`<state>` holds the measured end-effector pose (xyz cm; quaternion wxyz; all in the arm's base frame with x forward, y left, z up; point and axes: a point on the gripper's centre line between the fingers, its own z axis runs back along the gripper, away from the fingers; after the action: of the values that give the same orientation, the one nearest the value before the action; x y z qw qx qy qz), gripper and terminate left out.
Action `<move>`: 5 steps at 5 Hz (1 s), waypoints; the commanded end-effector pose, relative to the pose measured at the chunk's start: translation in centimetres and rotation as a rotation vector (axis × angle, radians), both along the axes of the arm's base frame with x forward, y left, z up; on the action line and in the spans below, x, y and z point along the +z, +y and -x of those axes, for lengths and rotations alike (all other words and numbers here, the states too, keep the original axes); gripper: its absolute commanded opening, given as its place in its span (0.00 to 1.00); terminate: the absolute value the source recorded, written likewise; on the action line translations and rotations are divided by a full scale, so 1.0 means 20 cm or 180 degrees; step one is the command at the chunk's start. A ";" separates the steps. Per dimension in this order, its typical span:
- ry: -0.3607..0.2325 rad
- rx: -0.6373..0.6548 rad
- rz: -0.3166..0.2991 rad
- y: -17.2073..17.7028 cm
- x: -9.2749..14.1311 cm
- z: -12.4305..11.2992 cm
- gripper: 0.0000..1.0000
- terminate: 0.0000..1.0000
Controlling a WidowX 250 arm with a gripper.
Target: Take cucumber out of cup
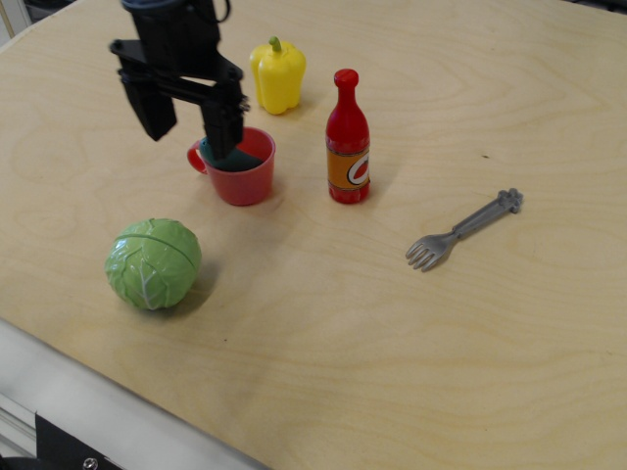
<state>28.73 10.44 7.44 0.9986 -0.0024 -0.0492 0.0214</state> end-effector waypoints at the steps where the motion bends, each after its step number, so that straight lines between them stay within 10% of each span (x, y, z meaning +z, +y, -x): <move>1: -0.0225 0.0008 -0.0102 -0.02 0.02 -0.09 1.00 0.00; 3: -0.0144 0.0056 -0.0154 -0.03 -0.05 -0.13 1.00 0.00; 4: -0.0138 0.0138 -0.0172 -0.01 -0.06 -0.15 0.00 0.00; 5: -0.0139 0.0203 -0.0172 0.01 -0.06 -0.15 0.00 0.00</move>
<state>31.22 10.22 4.86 0.9974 0.0168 -0.0487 0.0501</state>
